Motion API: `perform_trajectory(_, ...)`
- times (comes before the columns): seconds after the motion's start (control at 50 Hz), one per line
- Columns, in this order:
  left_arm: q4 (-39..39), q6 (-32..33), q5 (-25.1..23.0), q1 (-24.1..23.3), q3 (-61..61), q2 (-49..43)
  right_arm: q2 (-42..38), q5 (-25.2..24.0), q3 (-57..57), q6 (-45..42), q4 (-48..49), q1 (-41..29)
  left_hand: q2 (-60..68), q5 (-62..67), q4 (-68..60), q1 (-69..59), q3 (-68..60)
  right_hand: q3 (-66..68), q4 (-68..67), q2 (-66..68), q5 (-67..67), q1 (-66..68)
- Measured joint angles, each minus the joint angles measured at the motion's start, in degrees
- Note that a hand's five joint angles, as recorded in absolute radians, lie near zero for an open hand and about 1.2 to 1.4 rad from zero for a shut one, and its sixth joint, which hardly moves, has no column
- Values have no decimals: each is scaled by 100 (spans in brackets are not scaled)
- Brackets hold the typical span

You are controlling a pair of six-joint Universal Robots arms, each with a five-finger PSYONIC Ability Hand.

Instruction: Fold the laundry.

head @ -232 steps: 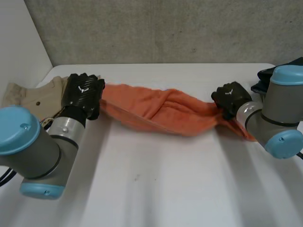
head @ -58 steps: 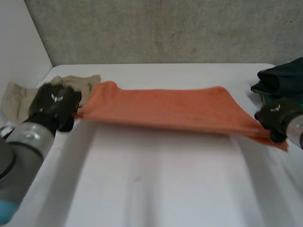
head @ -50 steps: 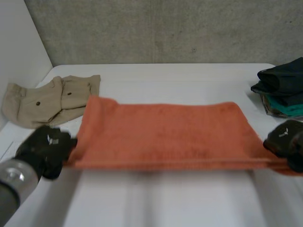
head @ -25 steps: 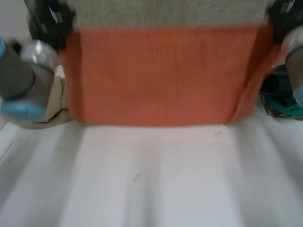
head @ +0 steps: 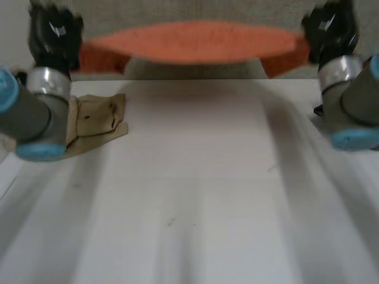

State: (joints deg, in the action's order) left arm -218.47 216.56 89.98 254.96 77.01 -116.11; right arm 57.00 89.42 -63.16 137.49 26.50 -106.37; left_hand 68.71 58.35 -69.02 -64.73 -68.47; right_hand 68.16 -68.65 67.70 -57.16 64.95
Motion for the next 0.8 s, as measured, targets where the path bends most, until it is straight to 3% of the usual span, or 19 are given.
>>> perform_trajectory(0.16, 216, 150, -249, -36, 1479, 38, -436, -80, -857, -54, -498, 53, 0, 0, 0, 0, 0, 0, -1, 0, -5, 0)
perform_trajectory(0.3, 1251, 693, -288, -18, 2666, 767, 26, -70, -1915, -333, -1590, 82, 0, 0, -1, 0, 0, 0, -1, 0, -4, 0)
perform_trajectory(0.46, 3872, 1291, -212, 67, 4018, 2585, 1844, -83, -3574, -1472, -4152, 627, 0, 0, -1, 0, 0, 0, -1, 0, -4, 0)
perform_trajectory(0.56, 5125, 1311, -237, 112, 4237, 3102, 2354, -144, -4085, -2159, -4697, 1006, 0, 0, -2, 0, 0, 0, -1, 0, -5, 0)
perform_trajectory(0.66, 4936, 1282, -271, 126, 4072, 3050, 2404, -175, -4100, -2303, -4374, 1114, 0, 0, -2, 0, 0, 0, -1, 0, -4, 0)
perform_trajectory(0.8, 3314, 1254, -258, 14, 3312, 2029, 1746, -195, -3539, -1922, -3132, 1017, 0, 0, -3, 0, 0, 0, 0, 0, -4, 0)
